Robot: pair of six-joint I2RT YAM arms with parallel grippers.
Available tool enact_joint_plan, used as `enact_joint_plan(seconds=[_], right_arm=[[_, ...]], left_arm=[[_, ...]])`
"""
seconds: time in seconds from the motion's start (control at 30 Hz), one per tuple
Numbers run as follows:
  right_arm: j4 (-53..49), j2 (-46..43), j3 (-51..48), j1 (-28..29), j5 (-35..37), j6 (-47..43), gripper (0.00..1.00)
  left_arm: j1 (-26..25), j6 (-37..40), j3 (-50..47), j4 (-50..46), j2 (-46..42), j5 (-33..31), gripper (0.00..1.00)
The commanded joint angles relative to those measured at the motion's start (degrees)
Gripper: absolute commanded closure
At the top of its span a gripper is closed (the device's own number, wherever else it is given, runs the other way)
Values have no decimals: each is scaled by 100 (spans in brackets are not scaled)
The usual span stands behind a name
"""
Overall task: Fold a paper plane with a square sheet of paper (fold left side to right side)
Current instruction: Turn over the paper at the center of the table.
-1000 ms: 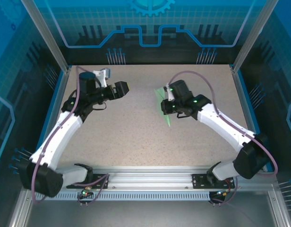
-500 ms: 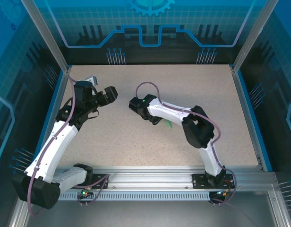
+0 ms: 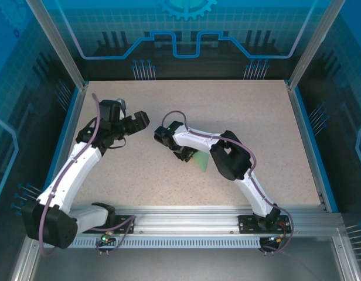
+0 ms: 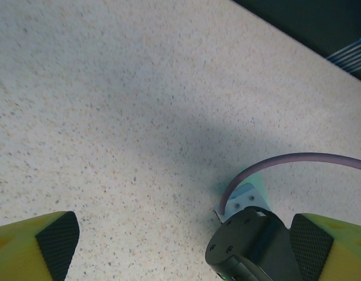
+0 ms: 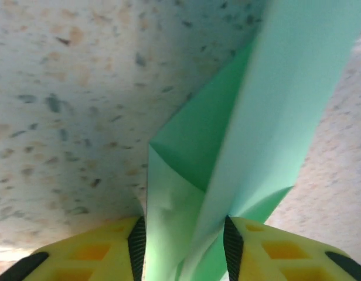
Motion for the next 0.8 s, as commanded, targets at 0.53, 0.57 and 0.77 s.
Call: enact_joint_plan(seconds=[0.53,0.57,0.77], right_arm=[[3494,-4659,-4231,-1144,-2430,748,18],[3659,-4829,-4431,-1217,-2486,808,16],[4633,-5834,-5572,-1814,-3032,1156,0]], left_arm=[[-354,-980,-703,2200,2175,3137,20],[-421,-1076,-718,2373,2326,3210,20],[-878,-1381,-276,2988,3321,3561,21]])
